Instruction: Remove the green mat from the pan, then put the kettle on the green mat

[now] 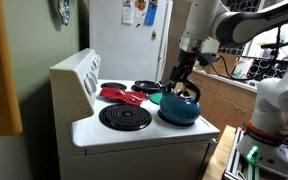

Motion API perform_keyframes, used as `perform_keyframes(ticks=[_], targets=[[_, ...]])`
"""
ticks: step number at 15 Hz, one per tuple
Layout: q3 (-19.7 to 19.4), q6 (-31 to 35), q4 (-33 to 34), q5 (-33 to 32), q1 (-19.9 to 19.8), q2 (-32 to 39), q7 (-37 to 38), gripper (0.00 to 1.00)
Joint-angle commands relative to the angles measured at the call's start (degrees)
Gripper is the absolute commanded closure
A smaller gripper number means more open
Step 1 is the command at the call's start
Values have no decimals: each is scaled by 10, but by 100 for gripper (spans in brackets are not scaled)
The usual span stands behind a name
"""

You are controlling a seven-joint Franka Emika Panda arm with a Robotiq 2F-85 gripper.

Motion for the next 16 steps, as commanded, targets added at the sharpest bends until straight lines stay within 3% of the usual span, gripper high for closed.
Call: perform_keyframes(ticks=[1, 2, 3, 9, 11, 14, 15, 16], targets=[[-6, -28, -15, 42, -5, -23, -23, 0], [5, -62, -12, 22, -17, -23, -7, 0], [6, -28, 1, 25, -16, -6, -12, 0], [8, -44, -1, 19, -24, -14, -7, 0], [7, -36, -1, 20, -27, -15, -4, 25], [5, -31, -4, 21, -32, -15, -4, 50], [5, -31, -4, 22, -34, -14, -5, 50], [4, -31, -4, 23, -35, -14, -4, 43]])
